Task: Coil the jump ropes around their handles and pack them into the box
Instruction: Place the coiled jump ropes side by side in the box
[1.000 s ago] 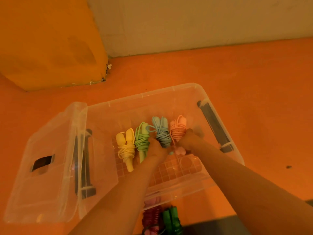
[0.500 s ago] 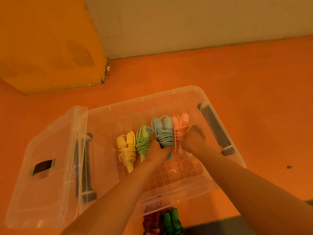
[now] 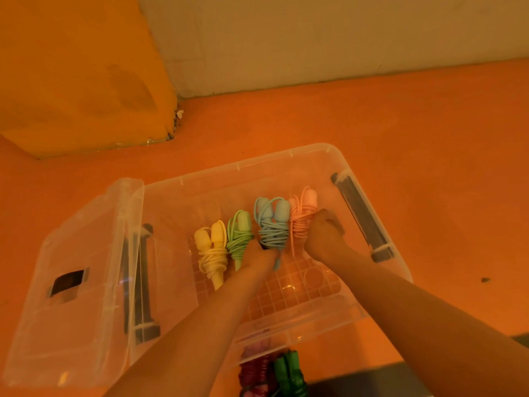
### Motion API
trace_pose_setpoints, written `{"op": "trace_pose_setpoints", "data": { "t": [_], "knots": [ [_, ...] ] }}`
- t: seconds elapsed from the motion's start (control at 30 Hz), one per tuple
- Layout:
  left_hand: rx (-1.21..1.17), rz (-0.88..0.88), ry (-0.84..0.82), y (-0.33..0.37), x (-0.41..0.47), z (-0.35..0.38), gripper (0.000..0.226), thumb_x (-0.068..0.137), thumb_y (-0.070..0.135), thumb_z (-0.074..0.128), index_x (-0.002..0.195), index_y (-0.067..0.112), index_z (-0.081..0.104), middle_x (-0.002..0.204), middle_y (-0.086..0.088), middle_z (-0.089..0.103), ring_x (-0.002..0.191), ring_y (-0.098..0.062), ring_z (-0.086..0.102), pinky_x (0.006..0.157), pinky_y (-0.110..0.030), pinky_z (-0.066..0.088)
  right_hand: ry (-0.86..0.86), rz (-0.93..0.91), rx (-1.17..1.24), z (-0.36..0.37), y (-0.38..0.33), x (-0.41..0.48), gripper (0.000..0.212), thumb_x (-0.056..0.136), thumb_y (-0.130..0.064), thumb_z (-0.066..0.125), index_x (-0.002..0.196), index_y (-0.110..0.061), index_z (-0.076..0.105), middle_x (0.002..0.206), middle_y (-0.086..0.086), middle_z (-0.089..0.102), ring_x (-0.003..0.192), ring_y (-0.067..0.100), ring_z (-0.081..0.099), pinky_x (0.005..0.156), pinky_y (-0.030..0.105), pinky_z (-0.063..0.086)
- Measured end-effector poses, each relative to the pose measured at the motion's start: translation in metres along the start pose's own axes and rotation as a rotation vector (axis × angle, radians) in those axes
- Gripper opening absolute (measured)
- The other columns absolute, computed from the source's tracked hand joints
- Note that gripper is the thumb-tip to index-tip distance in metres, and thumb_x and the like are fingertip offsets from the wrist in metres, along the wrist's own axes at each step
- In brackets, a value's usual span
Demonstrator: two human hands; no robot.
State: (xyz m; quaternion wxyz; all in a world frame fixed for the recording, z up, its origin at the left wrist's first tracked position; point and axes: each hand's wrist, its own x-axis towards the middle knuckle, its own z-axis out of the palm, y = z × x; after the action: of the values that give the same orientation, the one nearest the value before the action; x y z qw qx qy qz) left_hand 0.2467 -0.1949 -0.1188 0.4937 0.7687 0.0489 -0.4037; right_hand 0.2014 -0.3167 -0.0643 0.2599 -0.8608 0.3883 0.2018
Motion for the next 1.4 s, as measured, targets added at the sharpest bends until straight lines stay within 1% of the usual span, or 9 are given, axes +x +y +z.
{"op": "trace_pose_setpoints", "data": {
  "t": [0.23, 0.47, 0.67, 0.8, 0.97, 1.07, 1.17, 1.2, 1.4],
  "knots": [
    [0.010, -0.077, 0.003, -0.016, 0.011, 0.012, 0.026, 0.092, 0.007, 0.059, 0.116, -0.002, 0.059, 0.116, -0.025, 0.062, 0.109, -0.039, 0.059, 0.094, -0.055, 0.049, -0.044, 0.023, -0.064, 0.008, -0.001, 0.014, 0.072, 0.097, -0.015, 0.045, 0.147, 0.005, -0.002, 0.143, 0.024, 0.038, 0.126, 0.033, 0.046, 0.102, 0.039, 0.041],
    [0.105, -0.081, 0.047, -0.015, 0.027, 0.017, 0.032, 0.088, 0.007, 0.064, 0.117, -0.005, 0.060, 0.114, -0.026, 0.064, 0.104, -0.039, 0.062, 0.089, -0.051, 0.052, -0.001, -0.029, -0.088, 0.012, 0.005, 0.018, 0.041, 0.098, -0.015, 0.043, 0.136, -0.002, 0.034, 0.128, 0.023, 0.049, 0.114, 0.037, 0.051, 0.090, 0.040, 0.041],
    [0.283, -0.016, -0.003, -0.011, 0.019, 0.010, 0.029, 0.088, 0.021, 0.066, 0.113, 0.005, 0.064, 0.111, -0.021, 0.067, 0.103, -0.039, 0.063, 0.086, -0.043, 0.053, -0.227, -0.073, -0.039, -0.003, 0.011, 0.011, 0.069, 0.090, -0.016, 0.061, 0.144, -0.006, 0.019, 0.130, 0.016, 0.053, 0.103, 0.027, 0.056, 0.071, 0.027, 0.045],
    [0.328, -0.004, -0.090, -0.006, 0.010, 0.003, 0.031, 0.086, 0.020, 0.068, 0.113, 0.005, 0.063, 0.114, -0.023, 0.066, 0.106, -0.038, 0.062, 0.090, -0.051, 0.052, -0.205, -0.076, -0.201, -0.007, 0.006, 0.002, 0.053, 0.096, -0.011, 0.050, 0.143, -0.003, 0.027, 0.132, 0.016, 0.052, 0.117, 0.030, 0.054, 0.090, 0.034, 0.045],
    [0.383, 0.085, -0.113, 0.024, -0.035, -0.006, 0.005, 0.091, 0.011, 0.061, 0.094, 0.009, 0.064, 0.090, -0.010, 0.067, 0.076, -0.018, 0.060, 0.063, -0.021, 0.050, -0.087, -0.202, -0.284, -0.009, -0.004, -0.026, 0.047, 0.099, -0.011, 0.040, 0.144, -0.006, 0.028, 0.139, 0.023, 0.044, 0.123, 0.037, 0.047, 0.097, 0.040, 0.040],
    [0.437, 0.166, -0.057, 0.036, -0.066, -0.016, 0.032, 0.092, 0.005, 0.054, 0.063, 0.017, 0.051, 0.065, 0.002, 0.054, 0.058, -0.007, 0.045, 0.043, -0.006, 0.035, -0.102, -0.214, -0.232, -0.021, -0.013, -0.045, 0.058, 0.098, -0.016, 0.045, 0.148, -0.007, 0.017, 0.152, 0.018, 0.026, 0.136, 0.031, 0.035, 0.106, 0.032, 0.030],
    [0.281, 0.342, 0.077, 0.036, -0.090, -0.024, 0.011, 0.088, 0.002, 0.059, 0.095, 0.010, 0.062, 0.093, -0.004, 0.063, 0.085, -0.017, 0.059, 0.072, -0.013, 0.046, -0.064, -0.278, -0.114, -0.032, -0.011, -0.063, 0.053, 0.090, -0.012, 0.056, 0.140, -0.015, 0.041, 0.152, 0.018, 0.029, 0.129, 0.033, 0.043, 0.098, 0.034, 0.038],
    [0.196, 0.404, 0.130, 0.034, -0.098, -0.025, 0.024, 0.086, -0.002, 0.061, 0.109, 0.007, 0.059, 0.103, -0.007, 0.062, 0.096, -0.019, 0.059, 0.081, -0.021, 0.047, -0.020, -0.293, -0.075, -0.033, -0.009, -0.069, 0.046, 0.088, -0.008, 0.056, 0.133, -0.018, 0.050, 0.149, 0.018, 0.034, 0.124, 0.032, 0.048, 0.091, 0.033, 0.041],
    [-0.159, 0.637, 0.276, 0.019, -0.147, -0.024, 0.041, 0.079, -0.013, 0.064, 0.108, 0.013, 0.054, 0.098, -0.003, 0.060, 0.087, -0.014, 0.059, 0.067, -0.012, 0.047, 0.138, -0.430, 0.173, -0.027, -0.007, -0.118, 0.025, 0.086, -0.009, 0.061, 0.107, -0.021, 0.066, 0.141, 0.017, 0.047, 0.125, 0.029, 0.048, 0.082, 0.025, 0.039]
  ]
}}
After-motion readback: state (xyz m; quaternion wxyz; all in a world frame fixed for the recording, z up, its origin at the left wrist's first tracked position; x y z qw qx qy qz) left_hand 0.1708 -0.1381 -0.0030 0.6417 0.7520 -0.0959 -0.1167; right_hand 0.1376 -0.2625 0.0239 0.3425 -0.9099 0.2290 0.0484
